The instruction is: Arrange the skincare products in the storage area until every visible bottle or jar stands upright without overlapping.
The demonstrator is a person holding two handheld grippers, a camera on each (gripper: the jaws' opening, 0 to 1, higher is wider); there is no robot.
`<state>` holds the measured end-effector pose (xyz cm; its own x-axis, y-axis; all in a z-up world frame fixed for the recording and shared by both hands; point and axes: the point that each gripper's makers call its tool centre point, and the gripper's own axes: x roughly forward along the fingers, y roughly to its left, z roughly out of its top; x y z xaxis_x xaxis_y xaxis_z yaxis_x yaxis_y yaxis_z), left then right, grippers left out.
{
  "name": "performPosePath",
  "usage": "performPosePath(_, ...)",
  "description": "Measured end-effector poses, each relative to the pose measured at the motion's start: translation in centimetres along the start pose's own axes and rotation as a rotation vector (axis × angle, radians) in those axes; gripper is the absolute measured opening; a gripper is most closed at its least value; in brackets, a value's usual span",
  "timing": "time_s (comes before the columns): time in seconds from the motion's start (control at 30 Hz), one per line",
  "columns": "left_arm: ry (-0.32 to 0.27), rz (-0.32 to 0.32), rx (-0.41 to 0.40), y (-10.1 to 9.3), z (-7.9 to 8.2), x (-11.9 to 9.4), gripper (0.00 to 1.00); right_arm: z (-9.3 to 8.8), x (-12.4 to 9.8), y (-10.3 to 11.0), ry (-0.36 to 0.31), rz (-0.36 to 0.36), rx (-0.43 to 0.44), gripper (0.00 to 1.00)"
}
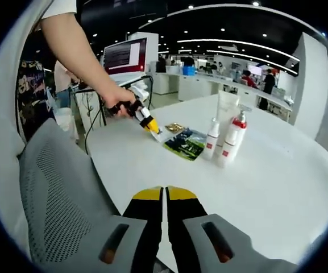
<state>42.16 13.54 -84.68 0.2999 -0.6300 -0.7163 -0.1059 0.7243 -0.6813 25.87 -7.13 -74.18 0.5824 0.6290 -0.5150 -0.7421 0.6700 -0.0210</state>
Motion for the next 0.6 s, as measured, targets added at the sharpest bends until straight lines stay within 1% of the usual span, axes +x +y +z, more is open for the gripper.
performPosePath(0.03,0.015,0.013,0.014,0.1,-0.2,0.0,0.06,0.0,0.0,0.0,0.000,0.000,-0.001,0.01)
performPosePath(0.07,0.017,0.020,0.008,0.8,0.4,0.0,0.07,0.0,0.0,0.0,0.002,-0.001,-0.002,0.01)
performPosePath(0.1,0.021,0.019,0.016,1.0,0.6,0.0,0.07,0.0,0.0,0.0,0.002,-0.001,-0.002,0.01)
performPosePath(0.13,0.024,0.017,0.005,0.9,0.6,0.0,0.07,0.0,0.0,0.0,0.001,-0.002,-0.001,0.01)
performPosePath(0.17,0.031,0.038,0.021,1.4,1.0,-0.3,0.07,0.0,0.0,0.0,0.000,-0.001,-0.003,0.01)
performPosePath(0.2,0.036,0.039,0.022,1.5,1.1,-0.3,0.08,0.0,0.0,0.0,-0.001,0.000,-0.004,0.01)
performPosePath(0.23,0.043,0.041,0.021,1.3,0.8,-0.3,0.08,0.0,0.0,0.1,-0.001,0.001,-0.004,0.01)
performPosePath(0.3,0.078,0.043,0.004,1.0,0.0,-0.3,0.09,0.0,0.0,0.1,-0.001,0.002,-0.008,0.01)
performPosePath(0.33,0.082,0.048,0.013,1.0,0.0,-0.3,0.09,0.0,0.0,0.1,-0.002,0.002,-0.008,0.01)
performPosePath(0.4,0.096,0.073,0.039,0.6,-0.8,-0.4,0.09,0.0,0.0,0.1,-0.001,0.002,-0.009,0.01)
performPosePath(0.43,0.094,0.076,0.045,1.0,-0.3,-0.5,0.10,0.0,0.0,0.1,0.000,0.001,-0.009,0.01)
performPosePath(0.53,0.094,0.087,0.055,1.0,-0.2,-0.5,0.10,0.0,0.0,0.1,0.001,0.002,-0.011,0.01)
performPosePath(0.6,0.108,0.111,0.084,1.4,0.1,-0.7,0.11,0.0,0.0,0.2,0.003,0.003,-0.019,0.01)
